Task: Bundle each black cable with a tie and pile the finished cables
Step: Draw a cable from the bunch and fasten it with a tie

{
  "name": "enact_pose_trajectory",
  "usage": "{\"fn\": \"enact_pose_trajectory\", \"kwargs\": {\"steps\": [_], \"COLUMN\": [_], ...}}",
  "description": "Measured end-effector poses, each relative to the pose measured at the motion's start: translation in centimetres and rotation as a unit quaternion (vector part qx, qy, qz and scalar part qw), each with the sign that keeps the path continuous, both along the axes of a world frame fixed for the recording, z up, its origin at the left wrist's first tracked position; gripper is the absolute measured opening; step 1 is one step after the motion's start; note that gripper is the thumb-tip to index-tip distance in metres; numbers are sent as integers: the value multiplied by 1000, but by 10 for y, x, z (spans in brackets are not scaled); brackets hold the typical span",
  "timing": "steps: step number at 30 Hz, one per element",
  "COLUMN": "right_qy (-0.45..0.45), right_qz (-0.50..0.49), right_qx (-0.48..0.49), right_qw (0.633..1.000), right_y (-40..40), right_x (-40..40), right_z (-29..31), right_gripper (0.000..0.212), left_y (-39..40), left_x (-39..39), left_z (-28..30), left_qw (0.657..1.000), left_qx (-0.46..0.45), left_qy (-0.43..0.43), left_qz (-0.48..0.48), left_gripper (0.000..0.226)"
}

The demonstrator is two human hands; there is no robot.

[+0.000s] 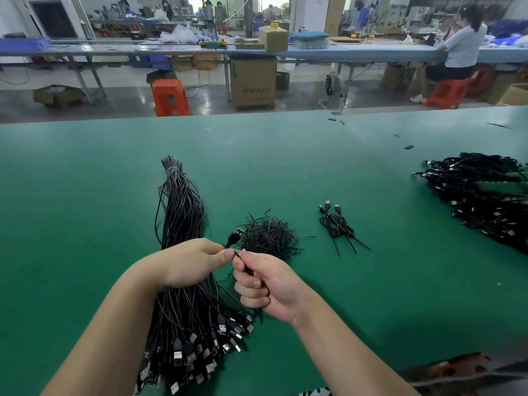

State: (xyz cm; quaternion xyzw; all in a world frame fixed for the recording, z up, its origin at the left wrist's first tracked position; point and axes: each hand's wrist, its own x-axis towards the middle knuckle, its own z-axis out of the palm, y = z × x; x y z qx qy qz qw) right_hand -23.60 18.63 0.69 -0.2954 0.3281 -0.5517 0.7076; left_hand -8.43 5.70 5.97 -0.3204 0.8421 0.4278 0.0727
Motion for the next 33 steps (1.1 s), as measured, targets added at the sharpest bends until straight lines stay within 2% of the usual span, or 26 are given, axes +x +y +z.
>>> {"fn": "enact_pose_trajectory", "kwargs": {"steps": [2,3,4,5,6,8,9,10,11,12,13,14,16,17,18,20,23,24,26,28,31,33], "right_qy": [-1,-5,-7,-4,2,6,2,-9,-30,-59,-92,-120,-139,-133,-119,-78,6,31,53,79,221,318], "right_qz": [-1,3,8,11,11,-2,-12,-22,-30,-35,-38,-39,-34,-29,-25,-23,-26,-24,-21,-20,-18,-16], "right_qx": [-1,-3,-5,-5,-3,11,19,25,30,34,38,42,42,41,42,42,11,0,-17,-28,-35,-26], "right_qw": [1000,1000,1000,1000,1000,1000,1000,999,999,997,994,991,989,990,992,996,1000,999,998,996,974,948], "right_y": [1,1,1,1,0,-2,-4,-6,-7,-9,-11,-12,-13,-14,-14,-14,-10,-8,-5,-3,-3,-2], "right_x": [1,2,4,5,7,8,7,4,1,-3,-8,-13,-21,-24,-25,-27,-31,-31,-30,-26,-17,-9], "right_z": [1,1,1,0,0,-1,-2,-2,-3,-2,-2,-1,0,2,3,6,12,14,18,20,17,11], "right_gripper": [32,33,33,34,34,35,35,36,36,36,35,34,32,31,30,29,27,27,25,25,25,26], "left_y": [0,1,1,0,-4,-13,-16,-17,-17,-14,-12,-11,-8,-7,-6,-4,-1,0,-1,3,12,14], "left_x": [-3,-7,-12,-18,-23,-27,-25,-22,-17,-14,-10,-5,3,5,6,5,-5,-9,-15,-22,-36,-43], "left_z": [-5,-6,-8,-9,-7,2,7,11,14,16,16,15,12,11,11,12,5,1,-9,-14,-19,-15], "left_qw": [998,988,957,896,813,651,600,572,571,589,628,687,827,882,918,950,983,989,973,926,873,809], "left_qx": [17,18,30,70,139,299,365,418,460,496,511,499,398,339,293,253,175,142,163,212,210,286], "left_qy": [60,135,236,348,442,549,567,570,560,540,514,483,392,328,256,126,25,33,142,271,364,414], "left_qz": [26,79,166,267,354,430,431,417,386,340,281,216,70,-11,-77,-130,-50,-10,83,155,246,304], "left_gripper": [28,39,48,47,42,44,43,40,37,34,34,34,36,38,42,44,37,35,35,38,39,44]}}
